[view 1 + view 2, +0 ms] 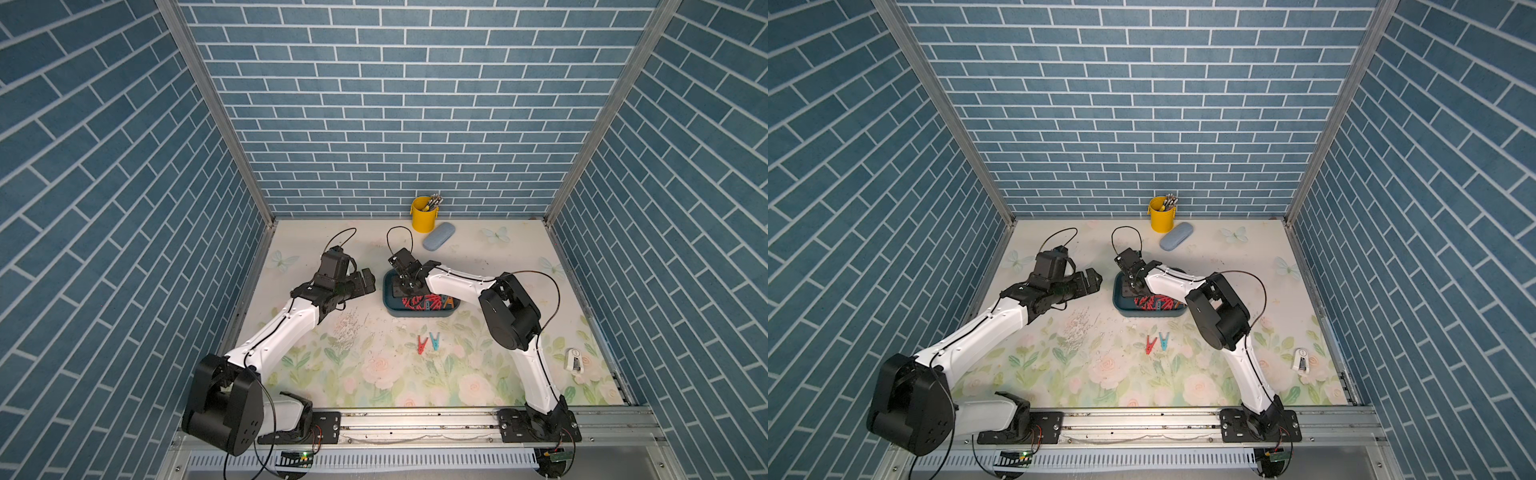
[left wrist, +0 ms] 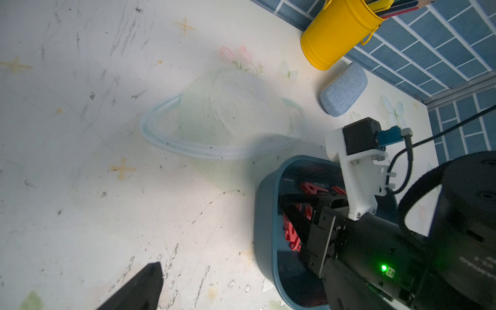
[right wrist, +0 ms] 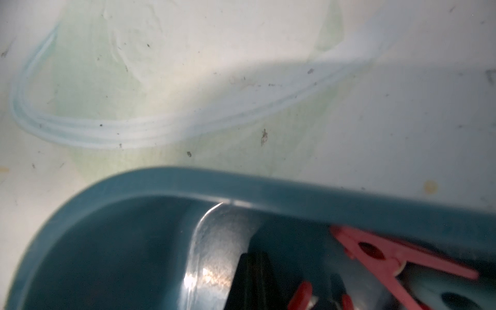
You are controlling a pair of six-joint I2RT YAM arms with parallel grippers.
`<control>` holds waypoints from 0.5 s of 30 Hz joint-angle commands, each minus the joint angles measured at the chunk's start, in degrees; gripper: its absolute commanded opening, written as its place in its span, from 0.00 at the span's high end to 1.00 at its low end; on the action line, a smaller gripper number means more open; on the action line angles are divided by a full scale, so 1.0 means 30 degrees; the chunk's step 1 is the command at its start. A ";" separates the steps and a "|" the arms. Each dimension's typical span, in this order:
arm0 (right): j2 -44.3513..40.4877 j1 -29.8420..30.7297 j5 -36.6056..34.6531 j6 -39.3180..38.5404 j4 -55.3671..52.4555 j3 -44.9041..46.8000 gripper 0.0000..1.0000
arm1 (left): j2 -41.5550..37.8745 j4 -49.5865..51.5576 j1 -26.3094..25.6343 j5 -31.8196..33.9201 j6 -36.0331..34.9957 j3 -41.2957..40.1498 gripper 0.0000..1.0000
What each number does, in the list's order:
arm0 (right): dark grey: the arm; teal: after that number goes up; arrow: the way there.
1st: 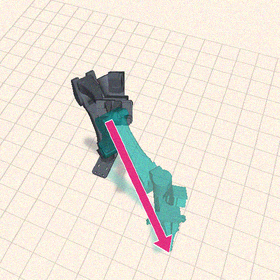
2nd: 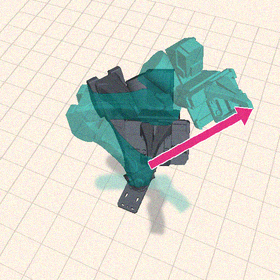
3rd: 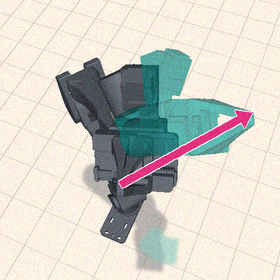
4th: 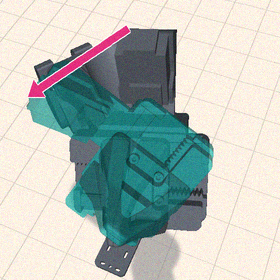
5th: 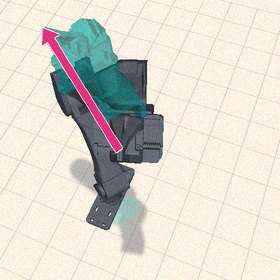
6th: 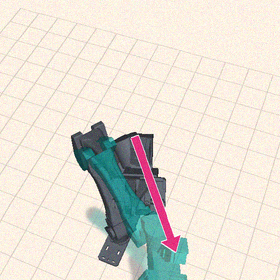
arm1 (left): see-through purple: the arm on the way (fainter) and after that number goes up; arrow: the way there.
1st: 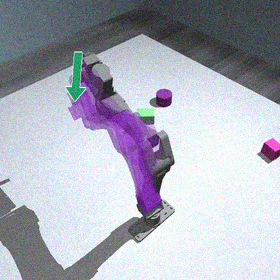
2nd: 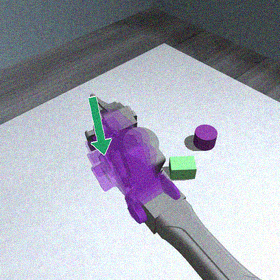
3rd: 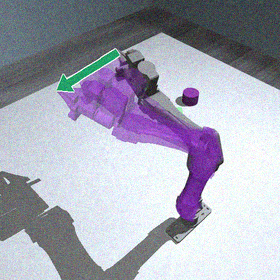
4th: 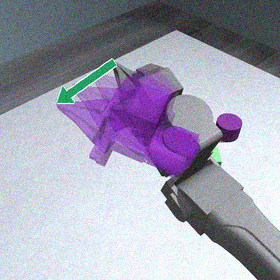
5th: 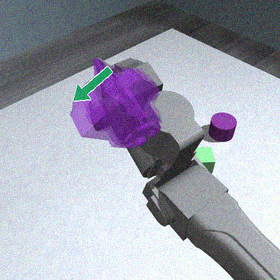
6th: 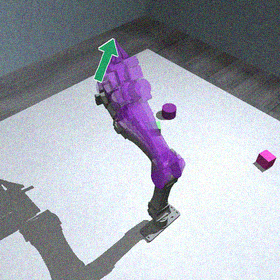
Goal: Take the clothespins out of the storage box
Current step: Pick up the clothespin from the storage box.
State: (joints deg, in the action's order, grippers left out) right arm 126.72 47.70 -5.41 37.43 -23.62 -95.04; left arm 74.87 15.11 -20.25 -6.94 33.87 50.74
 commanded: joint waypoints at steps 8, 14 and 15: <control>-0.3918 -0.0050 0.0722 -0.1553 0.0700 0.1581 1.00 | -0.2001 -0.0174 0.0129 0.0199 0.1254 -0.0551 0.00; -0.6538 -0.0051 0.1085 -0.2237 0.1079 0.4210 1.00 | -0.2849 0.0065 -0.0251 0.0606 0.1659 -0.0896 0.01; -0.7034 -0.0051 0.1064 -0.2330 0.1083 0.4706 1.00 | -0.2873 0.0194 -0.0306 0.0636 0.1703 -0.0839 0.01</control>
State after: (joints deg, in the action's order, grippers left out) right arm 109.08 47.70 -2.85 32.95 -20.43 -84.07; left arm 67.05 14.76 -20.71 -6.28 38.06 48.82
